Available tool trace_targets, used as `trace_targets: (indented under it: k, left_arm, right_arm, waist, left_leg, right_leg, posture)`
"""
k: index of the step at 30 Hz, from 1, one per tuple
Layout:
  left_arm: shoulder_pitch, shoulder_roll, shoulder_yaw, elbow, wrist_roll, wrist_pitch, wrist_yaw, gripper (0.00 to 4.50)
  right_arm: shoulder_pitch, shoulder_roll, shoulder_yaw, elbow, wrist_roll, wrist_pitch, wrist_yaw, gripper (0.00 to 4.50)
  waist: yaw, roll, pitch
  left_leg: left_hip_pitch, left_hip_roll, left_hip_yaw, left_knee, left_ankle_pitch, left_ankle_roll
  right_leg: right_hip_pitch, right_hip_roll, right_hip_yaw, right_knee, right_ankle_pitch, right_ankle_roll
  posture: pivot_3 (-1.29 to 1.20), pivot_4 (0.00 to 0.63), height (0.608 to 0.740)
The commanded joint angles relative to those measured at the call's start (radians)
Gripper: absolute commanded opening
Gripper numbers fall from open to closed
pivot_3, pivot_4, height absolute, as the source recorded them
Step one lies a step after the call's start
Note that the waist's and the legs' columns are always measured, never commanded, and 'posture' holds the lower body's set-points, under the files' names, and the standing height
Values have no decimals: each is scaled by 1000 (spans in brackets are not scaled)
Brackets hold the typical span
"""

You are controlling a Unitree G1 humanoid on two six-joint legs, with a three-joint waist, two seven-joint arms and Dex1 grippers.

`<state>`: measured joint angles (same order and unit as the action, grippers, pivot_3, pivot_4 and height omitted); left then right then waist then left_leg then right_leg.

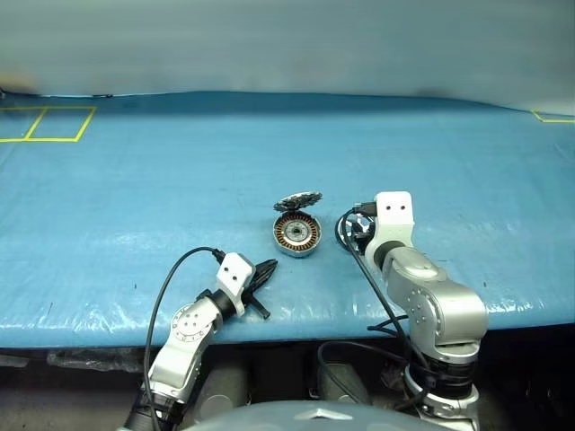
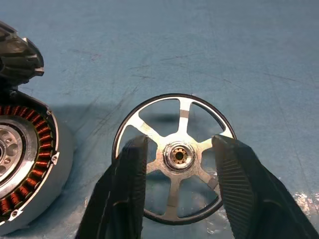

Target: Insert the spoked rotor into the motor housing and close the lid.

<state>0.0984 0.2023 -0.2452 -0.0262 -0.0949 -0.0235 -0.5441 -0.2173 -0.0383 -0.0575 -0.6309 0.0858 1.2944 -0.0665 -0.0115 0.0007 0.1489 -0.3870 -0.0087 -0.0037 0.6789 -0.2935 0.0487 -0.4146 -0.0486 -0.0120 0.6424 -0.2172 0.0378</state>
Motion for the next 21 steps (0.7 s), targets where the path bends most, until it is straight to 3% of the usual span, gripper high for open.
trace_targets:
  k: [1,2,11,21]
  left_arm:
    - [2,-2,-3,2,0,4,4,0]
    - [2,-1,-3,2,0,4,3,0]
    - [-1,-4,-6,5,2,4,4,0]
    - [-2,-9,-5,8,4,1,10,0]
  right_arm:
    - [-2,10,-1,-7,-14,-31,-14,3146]
    - [0,8,7,-2,-16,-31,-12,3395]
    - [19,-7,47,94,-31,-100,0,3395]
    - [33,47,-5,184,-16,-159,-3,3395]
  waist:
    - [0,0,0]
    - [0,0,0]
    - [0,0,0]
    - [0,0,0]
  left_leg:
    - [0,0,0,0,0,0]
    - [0,0,0,0,0,0]
    - [0,0,0,0,0,0]
    - [0,0,0,0,0,0]
  right_leg:
    - [0,0,0,0,0,0]
    - [0,0,0,0,0,0]
    - [0,3,0,0,0,0]
    - [0,3,0,0,0,0]
  posture:
    - [0,150,740]
    - [0,150,740]
    - [0,150,740]
    - [0,150,740]
